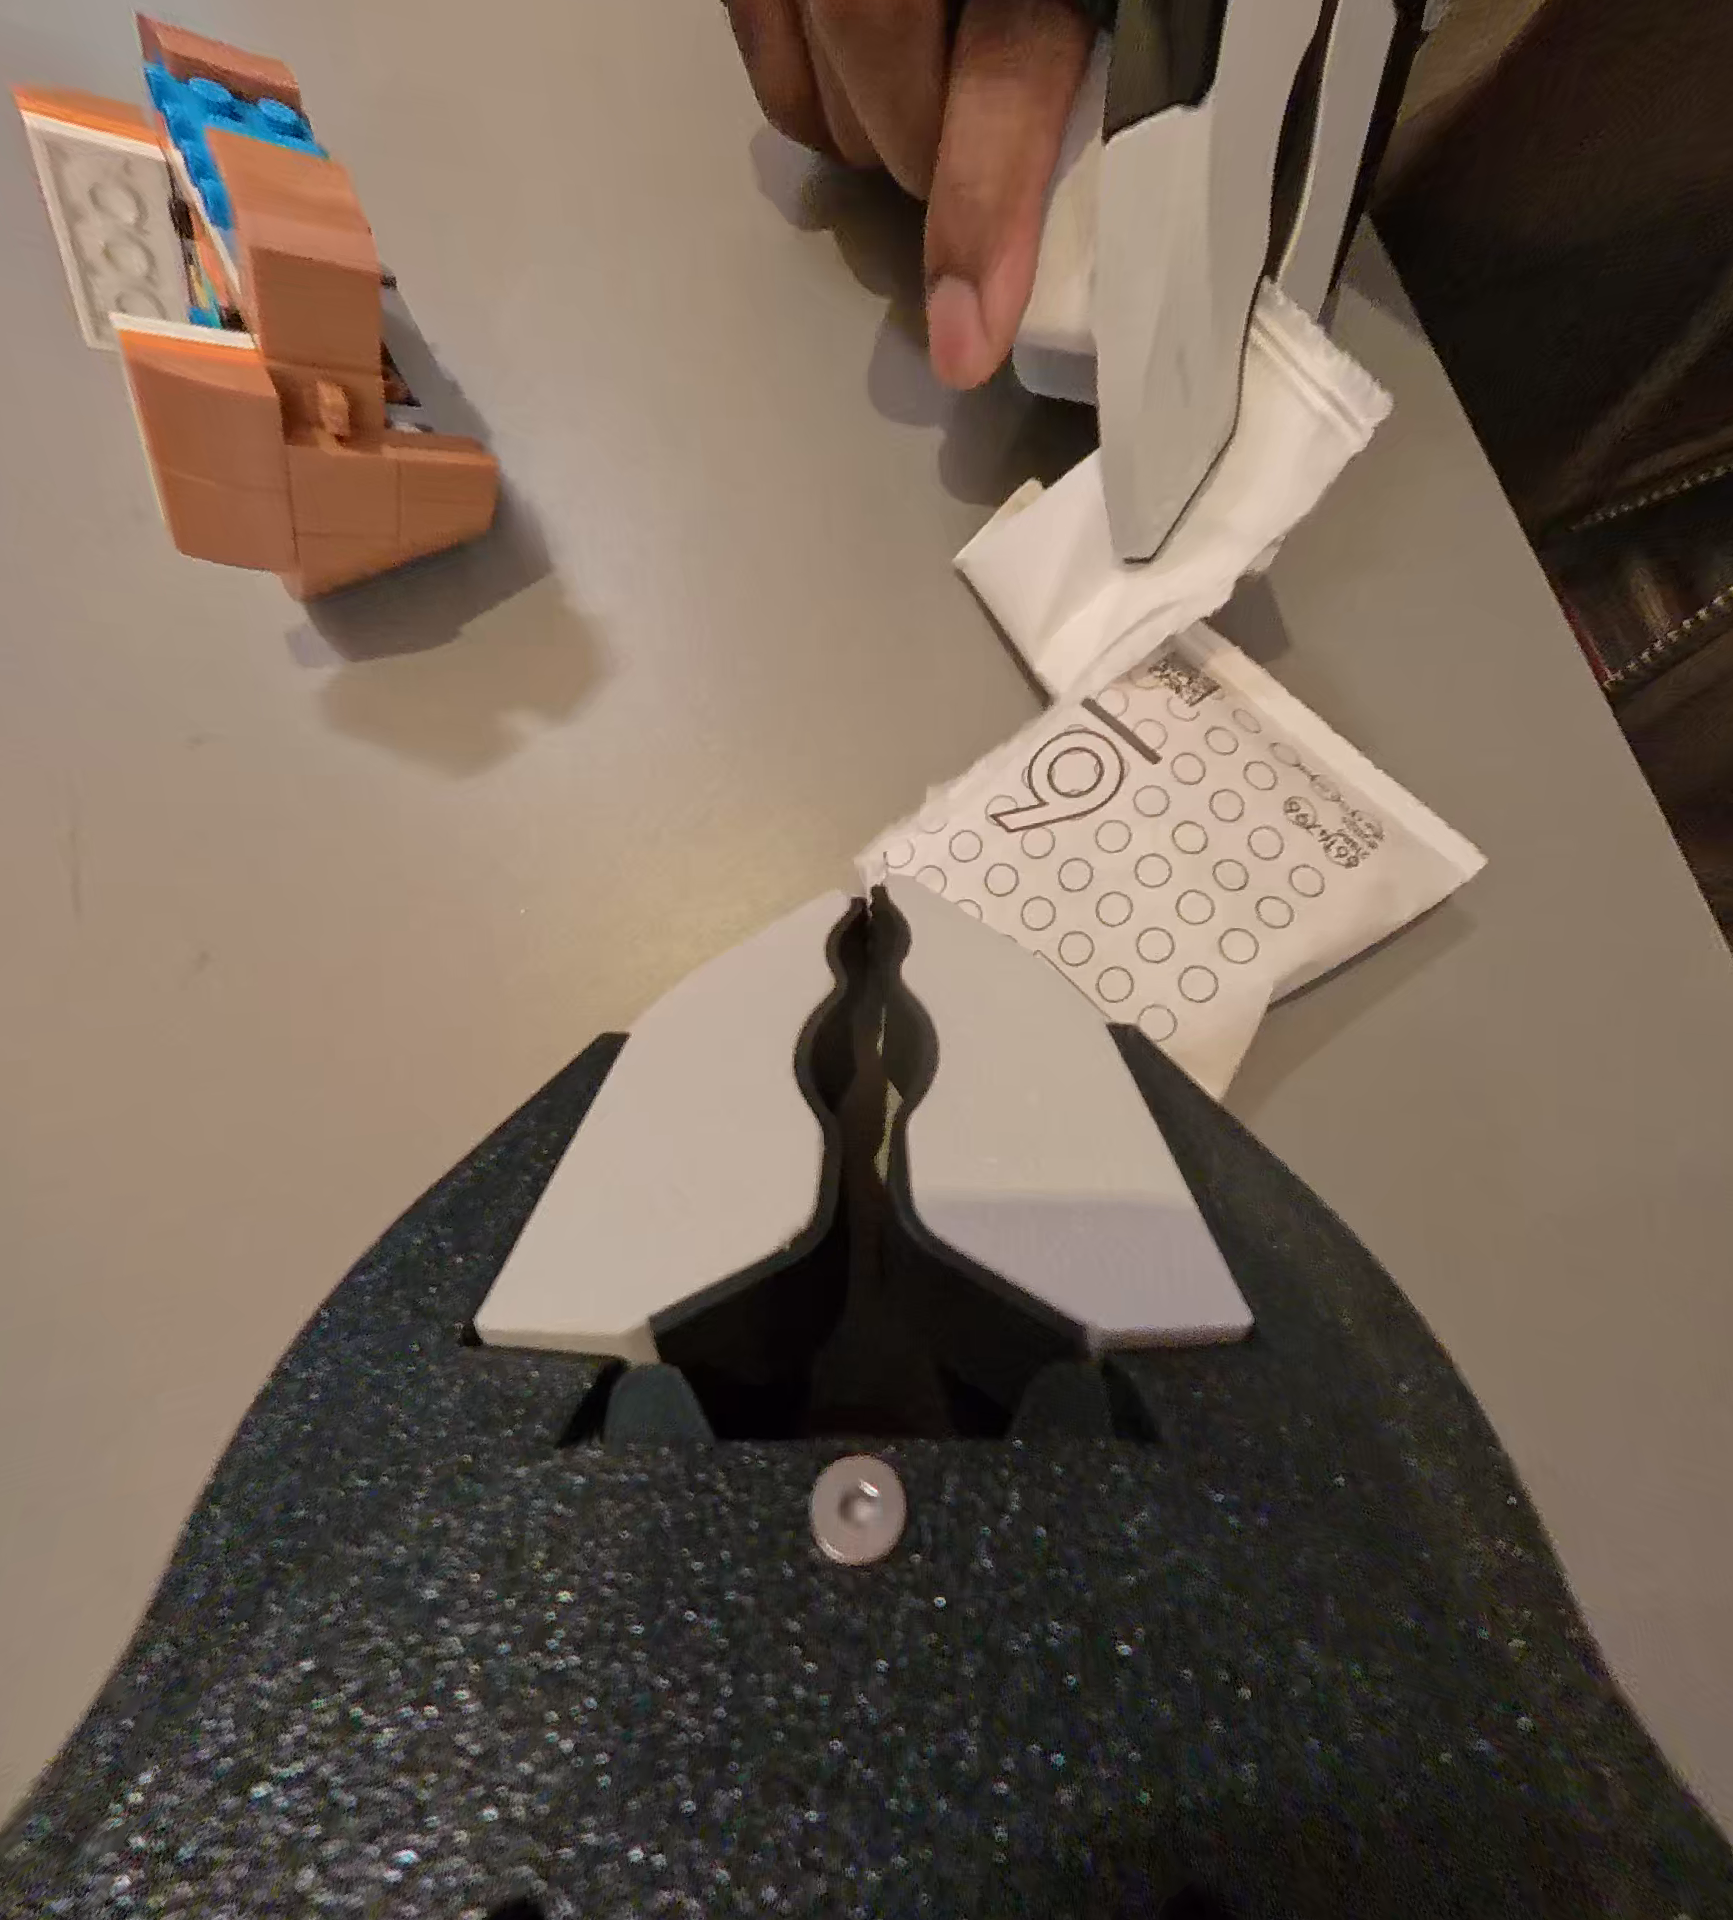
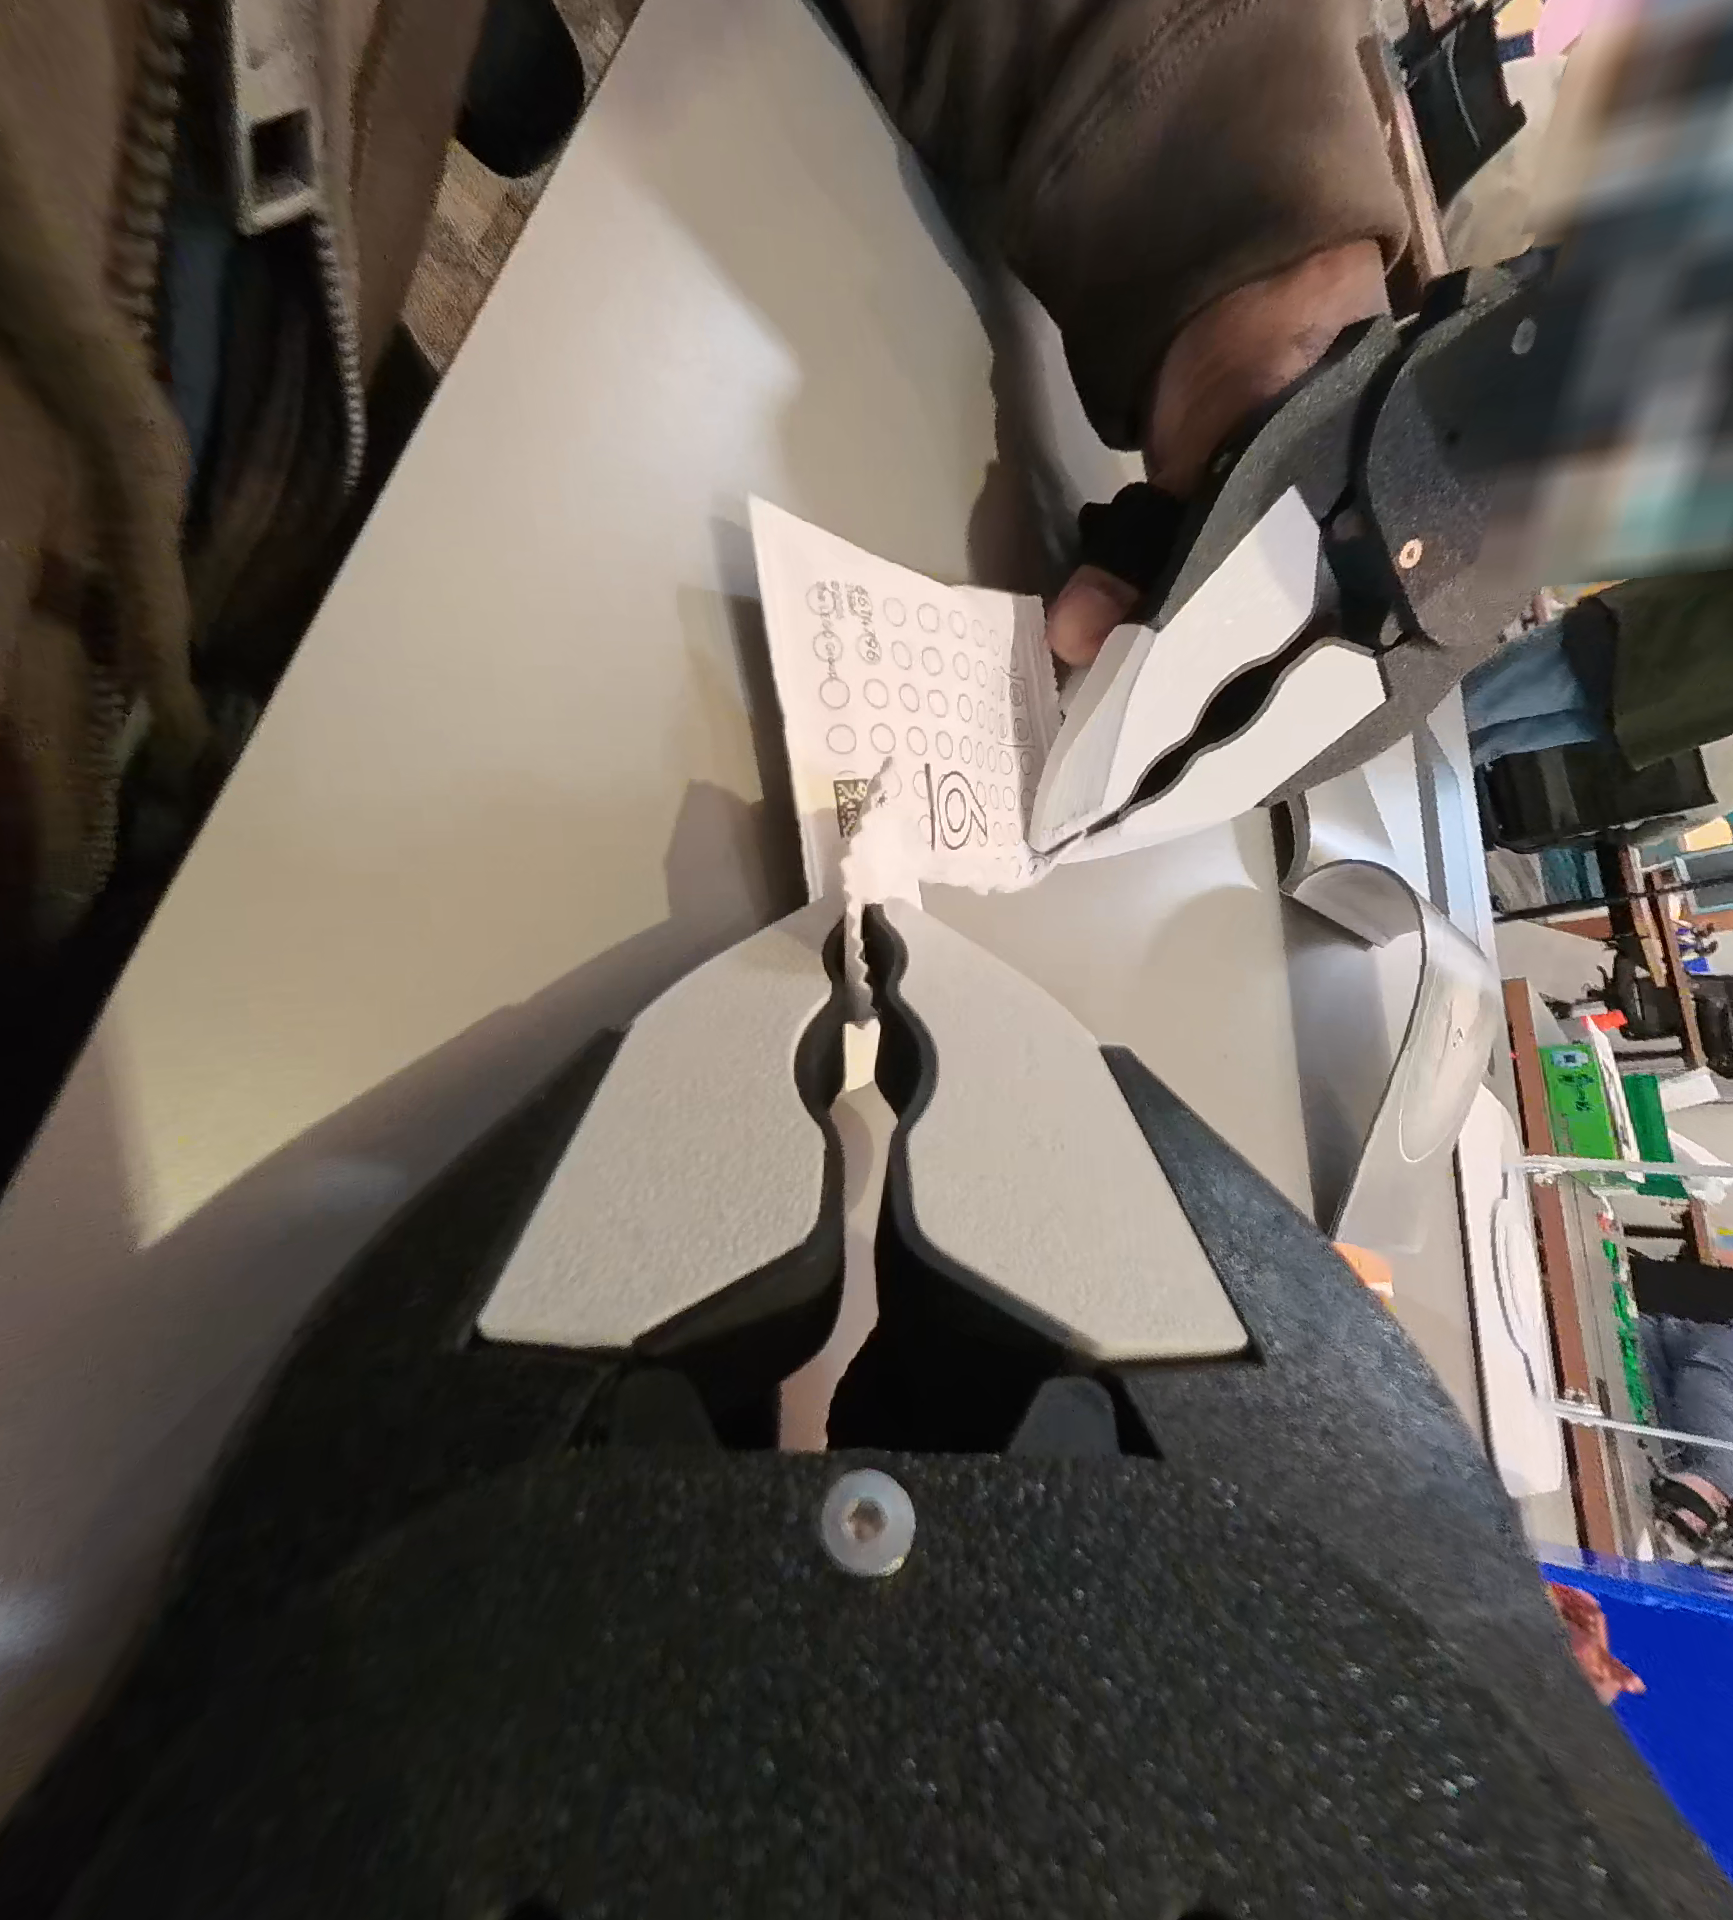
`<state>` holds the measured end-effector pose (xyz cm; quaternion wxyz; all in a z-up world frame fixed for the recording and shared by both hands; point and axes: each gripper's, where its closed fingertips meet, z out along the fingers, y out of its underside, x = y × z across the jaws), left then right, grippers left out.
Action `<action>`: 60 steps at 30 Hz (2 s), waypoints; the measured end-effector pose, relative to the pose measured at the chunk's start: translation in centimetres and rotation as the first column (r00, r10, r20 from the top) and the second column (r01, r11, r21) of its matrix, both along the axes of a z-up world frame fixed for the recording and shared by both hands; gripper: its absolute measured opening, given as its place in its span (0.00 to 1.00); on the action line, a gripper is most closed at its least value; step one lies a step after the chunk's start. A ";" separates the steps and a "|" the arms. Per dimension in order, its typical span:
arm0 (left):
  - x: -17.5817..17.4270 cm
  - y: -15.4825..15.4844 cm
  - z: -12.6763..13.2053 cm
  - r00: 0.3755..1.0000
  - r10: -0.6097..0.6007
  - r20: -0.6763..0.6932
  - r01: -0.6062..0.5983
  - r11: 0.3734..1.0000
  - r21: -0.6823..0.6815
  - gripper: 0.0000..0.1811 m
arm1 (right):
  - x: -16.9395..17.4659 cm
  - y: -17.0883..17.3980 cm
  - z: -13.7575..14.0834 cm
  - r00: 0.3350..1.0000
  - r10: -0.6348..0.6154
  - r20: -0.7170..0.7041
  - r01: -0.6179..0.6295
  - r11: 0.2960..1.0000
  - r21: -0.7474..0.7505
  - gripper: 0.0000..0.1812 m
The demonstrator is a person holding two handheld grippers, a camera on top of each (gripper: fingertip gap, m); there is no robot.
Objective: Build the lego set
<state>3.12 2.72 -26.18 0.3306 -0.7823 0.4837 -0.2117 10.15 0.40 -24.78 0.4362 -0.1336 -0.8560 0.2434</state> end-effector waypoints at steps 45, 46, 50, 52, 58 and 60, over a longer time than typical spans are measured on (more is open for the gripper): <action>-1.2 0.0 1.5 0.966 0.184 0.181 -0.151 0.972 -0.181 0.14 | -0.3 0.2 1.3 0.993 0.016 -0.120 -0.021 0.999 -0.043 0.00; -1.2 0.0 2.0 0.947 0.222 0.232 -0.166 0.957 -0.237 0.14 | -0.4 0.3 1.4 0.991 0.011 -0.131 -0.016 0.999 -0.040 0.00; -0.5 -0.8 3.3 0.889 0.277 0.364 -0.140 0.923 -0.359 0.19 | -0.6 0.7 2.2 0.978 -0.006 -0.208 0.006 1.000 0.002 0.00; -0.2 -0.6 3.6 0.870 0.310 0.383 -0.152 0.908 -0.390 0.20 | -0.7 0.9 2.4 0.971 -0.010 -0.237 0.018 0.999 0.030 0.00; 0.7 -0.4 3.2 0.849 0.365 0.383 -0.155 0.864 -0.479 0.18 | -0.9 1.4 3.3 0.949 -0.021 -0.314 0.044 0.997 0.067 0.00; 1.4 -0.6 3.2 0.852 0.348 0.390 -0.124 0.859 -0.496 0.15 | -0.9 1.6 3.4 0.944 -0.021 -0.330 0.051 0.995 0.082 0.00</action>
